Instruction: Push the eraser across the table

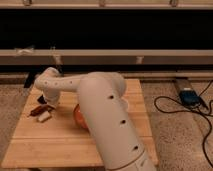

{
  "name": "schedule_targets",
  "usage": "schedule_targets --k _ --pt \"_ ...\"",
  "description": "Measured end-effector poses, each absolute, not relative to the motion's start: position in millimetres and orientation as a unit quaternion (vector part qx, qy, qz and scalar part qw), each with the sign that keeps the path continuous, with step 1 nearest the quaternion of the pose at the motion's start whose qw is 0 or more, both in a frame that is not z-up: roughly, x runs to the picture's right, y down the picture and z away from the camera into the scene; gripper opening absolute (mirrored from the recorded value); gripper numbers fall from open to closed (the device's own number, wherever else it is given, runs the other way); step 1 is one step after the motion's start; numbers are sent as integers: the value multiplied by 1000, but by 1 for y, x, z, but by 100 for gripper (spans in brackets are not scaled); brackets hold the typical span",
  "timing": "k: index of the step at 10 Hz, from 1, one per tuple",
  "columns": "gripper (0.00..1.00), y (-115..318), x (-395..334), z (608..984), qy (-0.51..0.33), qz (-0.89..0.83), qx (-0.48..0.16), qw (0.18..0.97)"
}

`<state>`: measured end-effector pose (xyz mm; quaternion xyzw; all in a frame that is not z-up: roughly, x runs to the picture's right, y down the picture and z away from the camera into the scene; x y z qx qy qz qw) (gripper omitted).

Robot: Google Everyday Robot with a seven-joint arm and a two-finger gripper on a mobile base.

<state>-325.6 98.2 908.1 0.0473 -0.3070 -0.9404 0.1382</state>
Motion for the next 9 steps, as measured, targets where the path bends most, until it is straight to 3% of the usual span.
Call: schedule_targets --k 9 --pt "0 78 -341 929 -292 -946 59 130"
